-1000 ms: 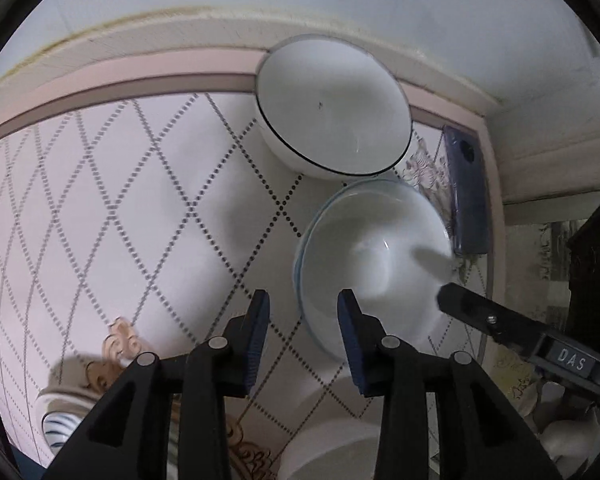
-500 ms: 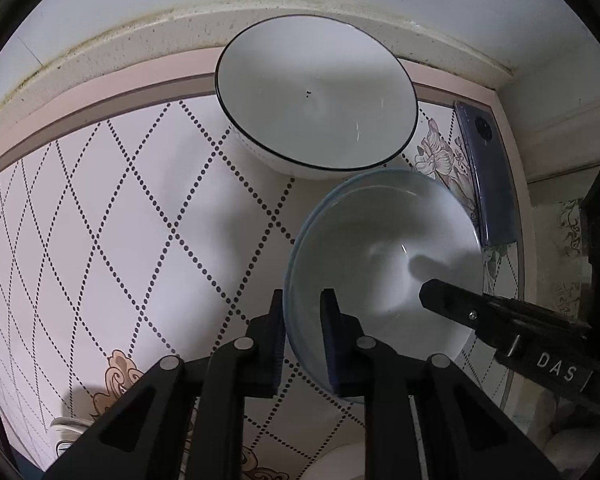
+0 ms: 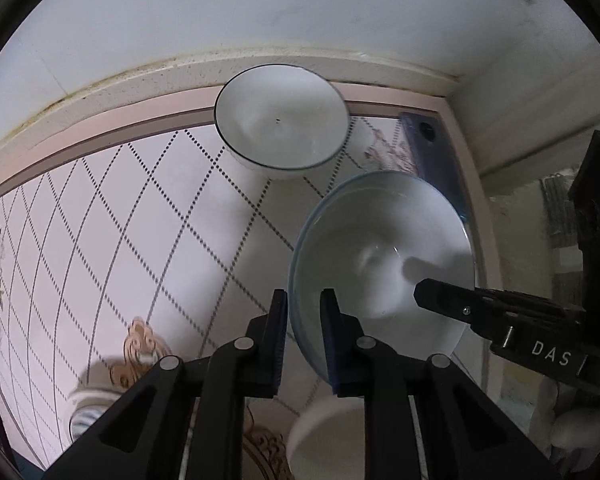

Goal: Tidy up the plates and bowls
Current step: 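Lower the blue-dotted bowl into the large white bowl and open both grippers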

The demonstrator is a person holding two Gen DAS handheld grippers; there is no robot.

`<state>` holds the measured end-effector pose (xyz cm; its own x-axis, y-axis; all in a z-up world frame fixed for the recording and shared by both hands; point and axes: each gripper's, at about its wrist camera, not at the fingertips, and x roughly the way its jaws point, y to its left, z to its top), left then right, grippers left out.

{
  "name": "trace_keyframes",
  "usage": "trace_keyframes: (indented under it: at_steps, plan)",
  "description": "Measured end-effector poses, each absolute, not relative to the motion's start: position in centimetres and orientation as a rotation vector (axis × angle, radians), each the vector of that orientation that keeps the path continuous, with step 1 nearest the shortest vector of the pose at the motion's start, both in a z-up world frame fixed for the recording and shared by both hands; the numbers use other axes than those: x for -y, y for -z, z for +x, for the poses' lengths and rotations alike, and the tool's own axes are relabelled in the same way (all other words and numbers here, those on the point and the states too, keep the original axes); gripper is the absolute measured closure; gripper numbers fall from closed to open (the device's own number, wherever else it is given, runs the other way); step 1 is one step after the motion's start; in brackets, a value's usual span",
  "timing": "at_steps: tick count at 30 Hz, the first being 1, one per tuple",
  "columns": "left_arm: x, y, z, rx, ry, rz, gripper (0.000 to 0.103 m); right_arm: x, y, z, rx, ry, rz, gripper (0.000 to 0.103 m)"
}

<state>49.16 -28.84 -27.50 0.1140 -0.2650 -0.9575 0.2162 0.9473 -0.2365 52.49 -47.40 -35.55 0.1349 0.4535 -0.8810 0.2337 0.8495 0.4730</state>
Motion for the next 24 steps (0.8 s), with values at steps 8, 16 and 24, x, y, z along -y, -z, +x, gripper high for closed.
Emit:
trace_keyframes:
  at_steps: [8,16,24]
  plan:
    - [28.0,24.3,43.3,-1.389,0.407,-0.019,0.089,46.1,31.2,47.1,-1.458,-0.194,0.532,0.085]
    - [27.1,25.4,38.5,-1.428,0.432,0.029,0.089,46.2,31.3,40.1,-1.532,-0.216,0.487,0.085]
    - [27.1,28.4,37.0,-1.475,0.406,0.053,0.089,45.3,34.8,37.5,-1.593,-0.206,0.464,0.085]
